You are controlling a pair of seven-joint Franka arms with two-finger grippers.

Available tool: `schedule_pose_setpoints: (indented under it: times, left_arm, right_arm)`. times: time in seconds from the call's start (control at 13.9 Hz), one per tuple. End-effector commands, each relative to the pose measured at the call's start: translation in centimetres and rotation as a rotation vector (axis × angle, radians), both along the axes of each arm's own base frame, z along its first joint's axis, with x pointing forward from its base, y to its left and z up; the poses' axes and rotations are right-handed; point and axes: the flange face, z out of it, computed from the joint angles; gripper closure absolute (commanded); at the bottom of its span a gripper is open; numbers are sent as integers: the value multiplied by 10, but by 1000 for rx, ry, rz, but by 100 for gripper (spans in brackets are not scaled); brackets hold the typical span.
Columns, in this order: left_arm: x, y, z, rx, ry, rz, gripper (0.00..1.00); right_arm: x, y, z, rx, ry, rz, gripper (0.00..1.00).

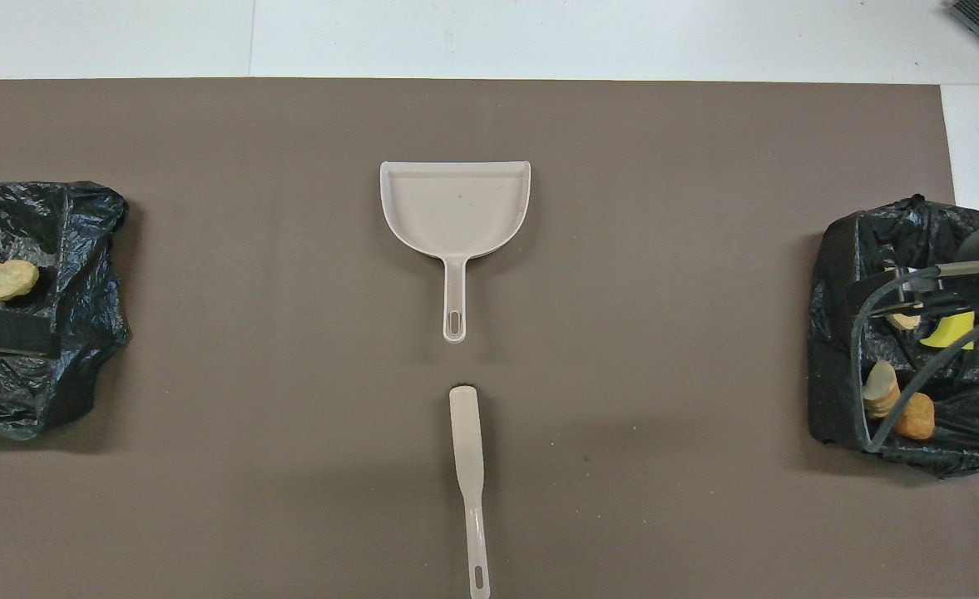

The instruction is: Sweep and dump trash in bin

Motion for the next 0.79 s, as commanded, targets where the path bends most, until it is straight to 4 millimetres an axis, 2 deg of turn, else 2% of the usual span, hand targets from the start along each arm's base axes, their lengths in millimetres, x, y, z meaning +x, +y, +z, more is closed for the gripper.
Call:
schedule_pose_setpoints:
  times: [0.0, 0.22, 0.43, 0.72]
  left_arm:
    - [2, 13, 8, -31, -46, 18, 0]
    - [1, 23, 15, -36, -50, 16, 0]
    - [1, 13, 14, -27, -45, 5, 0]
    - [2, 11, 14, -25, -49, 8, 0]
  right_arm:
    - [-6, -2, 1, 11, 3, -15, 0]
    - [-6, -1, 1, 11, -2, -13, 0]
    - [-5, -2, 1, 11, -3, -15, 0]
    - [-6, -1, 1, 11, -2, -13, 0]
